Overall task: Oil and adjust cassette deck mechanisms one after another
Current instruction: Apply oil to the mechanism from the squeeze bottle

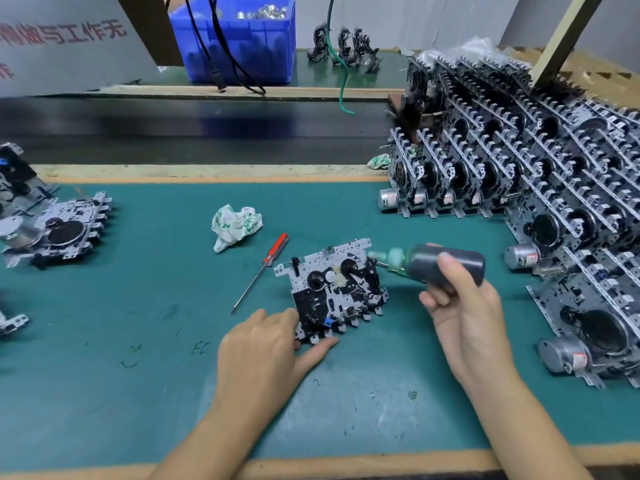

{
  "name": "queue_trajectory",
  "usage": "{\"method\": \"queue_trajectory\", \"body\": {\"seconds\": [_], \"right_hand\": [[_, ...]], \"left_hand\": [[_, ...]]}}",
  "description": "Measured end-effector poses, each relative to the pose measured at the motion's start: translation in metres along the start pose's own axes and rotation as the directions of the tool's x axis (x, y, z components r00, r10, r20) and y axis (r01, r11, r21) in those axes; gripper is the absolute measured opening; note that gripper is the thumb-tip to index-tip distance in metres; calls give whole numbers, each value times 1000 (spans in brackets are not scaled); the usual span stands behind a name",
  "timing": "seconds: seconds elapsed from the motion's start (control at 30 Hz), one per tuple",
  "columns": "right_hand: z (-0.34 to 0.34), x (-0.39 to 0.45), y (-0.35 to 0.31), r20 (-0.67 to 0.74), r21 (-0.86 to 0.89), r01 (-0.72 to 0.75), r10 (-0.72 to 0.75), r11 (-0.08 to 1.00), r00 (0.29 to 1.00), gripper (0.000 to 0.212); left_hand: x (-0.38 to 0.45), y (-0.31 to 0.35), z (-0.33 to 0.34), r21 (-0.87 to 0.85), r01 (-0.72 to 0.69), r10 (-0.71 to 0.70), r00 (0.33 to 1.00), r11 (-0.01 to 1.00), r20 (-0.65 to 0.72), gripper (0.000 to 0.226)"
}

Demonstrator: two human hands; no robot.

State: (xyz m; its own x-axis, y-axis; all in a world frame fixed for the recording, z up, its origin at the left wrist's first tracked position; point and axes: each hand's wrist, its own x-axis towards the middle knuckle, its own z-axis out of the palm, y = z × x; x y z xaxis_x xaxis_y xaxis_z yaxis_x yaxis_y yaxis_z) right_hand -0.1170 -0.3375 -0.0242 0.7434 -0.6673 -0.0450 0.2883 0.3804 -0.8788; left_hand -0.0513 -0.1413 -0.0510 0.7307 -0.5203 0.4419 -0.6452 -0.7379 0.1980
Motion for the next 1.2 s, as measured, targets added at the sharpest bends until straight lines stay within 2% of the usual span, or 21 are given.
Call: {"method": "queue_trajectory", "body": {"seconds": [0.07, 0.13, 0.23, 0.33, 0.43, 0.77, 1.1, 1.2], "right_hand": [[0, 0, 0, -50, 136, -80, 88, 987, 995, 25], [2, -2, 0, -83, 131, -70, 82, 989, 993, 30], [7, -7, 4, -81, -53, 28, -32, 998, 996, 38], [9, -11, 9, -69, -238, 154, -175, 959, 982, 41], [8, -12, 12, -49, -288, 213, -237, 933, 970, 54], [5, -12, 18, 26, -344, 271, -279, 899, 960, 29], [2, -10, 21, 33, -454, 268, -285, 850, 958, 26], [2, -10, 20, 26, -467, 274, -296, 841, 955, 26]], "left_hand": [[0, 0, 0, -4, -5, 5, 1000, 1000, -6, 55], [0, 1, 0, -5, -10, 10, 1000, 1000, -7, 54], [1, 1, -1, -4, -16, 16, 1000, 1000, -9, 54], [1, 1, -1, -4, -17, 17, 1000, 1000, -10, 54], [1, 1, -1, -5, -15, 15, 1000, 1000, -5, 54], [0, 0, 0, -10, -8, 8, 1000, 1000, 1, 55], [0, 0, 0, -6, 1, -1, 1000, 1000, 28, 62], [0, 1, -1, -17, -5, 6, 1000, 1000, 18, 53]]}}
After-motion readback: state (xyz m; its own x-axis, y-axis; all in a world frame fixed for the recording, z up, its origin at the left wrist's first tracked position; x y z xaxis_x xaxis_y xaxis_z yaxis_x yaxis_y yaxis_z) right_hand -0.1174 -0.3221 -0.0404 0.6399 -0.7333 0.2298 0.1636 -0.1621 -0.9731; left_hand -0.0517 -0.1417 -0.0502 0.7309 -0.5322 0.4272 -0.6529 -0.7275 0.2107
